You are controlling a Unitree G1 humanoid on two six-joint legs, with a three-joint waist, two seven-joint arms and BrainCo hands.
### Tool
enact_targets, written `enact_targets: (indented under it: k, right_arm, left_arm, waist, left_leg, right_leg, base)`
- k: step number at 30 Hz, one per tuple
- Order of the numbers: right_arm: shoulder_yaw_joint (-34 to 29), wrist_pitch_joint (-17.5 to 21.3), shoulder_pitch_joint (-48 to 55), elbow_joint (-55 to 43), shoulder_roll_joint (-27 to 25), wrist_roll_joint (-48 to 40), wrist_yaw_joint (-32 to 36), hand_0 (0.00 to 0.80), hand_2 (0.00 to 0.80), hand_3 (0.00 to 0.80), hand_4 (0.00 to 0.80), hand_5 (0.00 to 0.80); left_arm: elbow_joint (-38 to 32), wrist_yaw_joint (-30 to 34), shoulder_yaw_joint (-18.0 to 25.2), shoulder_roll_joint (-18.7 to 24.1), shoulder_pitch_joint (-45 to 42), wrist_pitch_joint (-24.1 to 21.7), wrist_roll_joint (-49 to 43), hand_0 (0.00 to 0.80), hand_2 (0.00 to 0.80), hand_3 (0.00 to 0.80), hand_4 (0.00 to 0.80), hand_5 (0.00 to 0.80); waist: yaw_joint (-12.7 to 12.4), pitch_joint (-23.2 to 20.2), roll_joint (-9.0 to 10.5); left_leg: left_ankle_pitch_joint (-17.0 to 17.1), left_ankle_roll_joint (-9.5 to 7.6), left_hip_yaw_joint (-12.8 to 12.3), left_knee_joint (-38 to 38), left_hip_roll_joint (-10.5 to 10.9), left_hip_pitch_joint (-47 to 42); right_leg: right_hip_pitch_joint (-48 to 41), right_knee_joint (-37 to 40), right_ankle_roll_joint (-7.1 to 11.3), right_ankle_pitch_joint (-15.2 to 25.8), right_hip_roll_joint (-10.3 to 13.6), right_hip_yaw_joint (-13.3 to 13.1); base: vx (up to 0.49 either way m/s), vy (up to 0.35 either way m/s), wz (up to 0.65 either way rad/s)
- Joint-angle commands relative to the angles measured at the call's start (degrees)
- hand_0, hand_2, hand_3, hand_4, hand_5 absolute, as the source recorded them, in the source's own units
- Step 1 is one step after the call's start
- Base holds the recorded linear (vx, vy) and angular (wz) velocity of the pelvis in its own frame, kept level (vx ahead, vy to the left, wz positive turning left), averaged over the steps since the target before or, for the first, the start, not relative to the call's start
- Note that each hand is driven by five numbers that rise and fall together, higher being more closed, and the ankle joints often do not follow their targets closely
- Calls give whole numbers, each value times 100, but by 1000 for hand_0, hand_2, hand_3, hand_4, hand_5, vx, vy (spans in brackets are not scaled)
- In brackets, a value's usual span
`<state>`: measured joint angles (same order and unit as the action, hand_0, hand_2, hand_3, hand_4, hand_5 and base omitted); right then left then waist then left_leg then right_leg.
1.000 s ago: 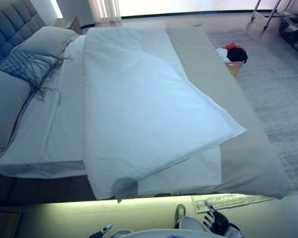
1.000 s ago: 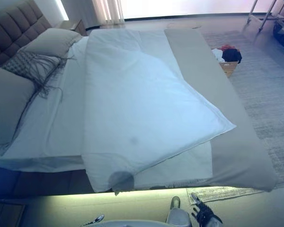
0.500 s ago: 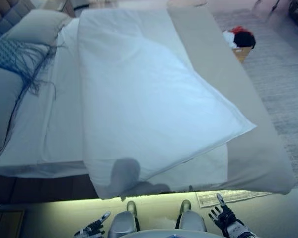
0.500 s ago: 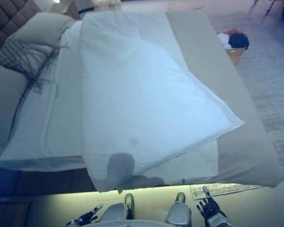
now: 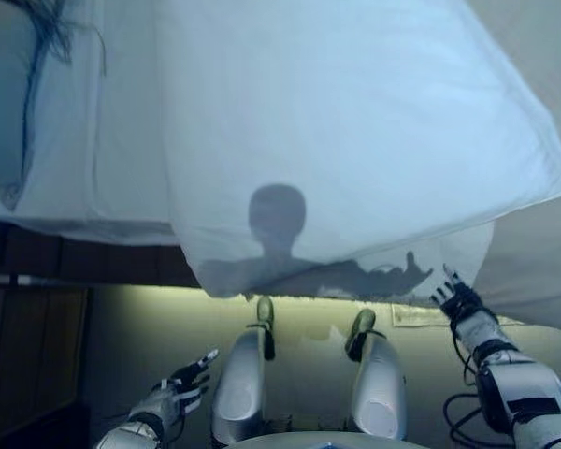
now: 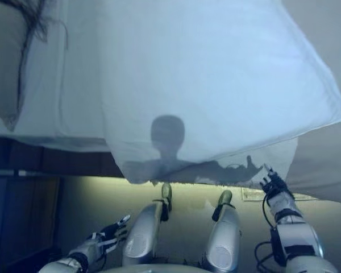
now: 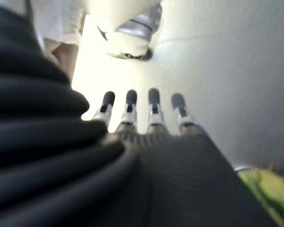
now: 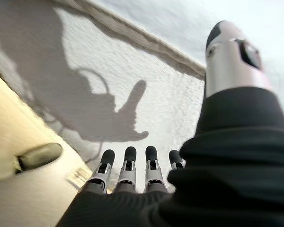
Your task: Make the bed neatly
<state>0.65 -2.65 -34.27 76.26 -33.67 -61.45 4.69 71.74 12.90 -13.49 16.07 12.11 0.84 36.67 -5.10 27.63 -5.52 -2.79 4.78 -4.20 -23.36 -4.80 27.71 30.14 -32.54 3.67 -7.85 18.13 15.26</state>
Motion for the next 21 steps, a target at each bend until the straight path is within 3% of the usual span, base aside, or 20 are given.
enact_targets:
  k: [1, 13, 21]
  right_arm:
    - [38, -140, -131, -34, -409, -39, 231, 0, 0, 0, 0, 0]
    - [379, -322, -1641, -305, -1621, -97, 412, 0, 0, 0, 0, 0]
    - [468, -92, -2120, -437, -1935, -143, 498, 0, 0, 0, 0, 0]
  left_arm:
    - [-66, 10, -175, 279, -226, 0, 333, 0, 0, 0, 0, 0]
    - [-636, 158, -91, 346, -905, -226, 793, 0, 0, 0, 0, 0]
    - [-628, 393, 37, 342, -1250, -331, 668, 0, 0, 0, 0, 0]
  waist:
    - [-178, 8, 32]
    - [-425, 214, -269]
    - [-458, 213, -326]
  left_leg:
    - [-139, 13, 200, -355, -122, 300]
    - [-224, -61, 259, -600, -55, 973]
    - [-277, -57, 174, -741, -104, 937]
  right_leg:
    - [-24, 116, 342, 300, 173, -368]
    - [872, -898, 257, -209, 230, -531]
    - [879, -1149, 210, -349, 306, -506]
  base:
    - [-60, -49, 9]
    - [-13, 10, 7]
    - [6, 20, 6]
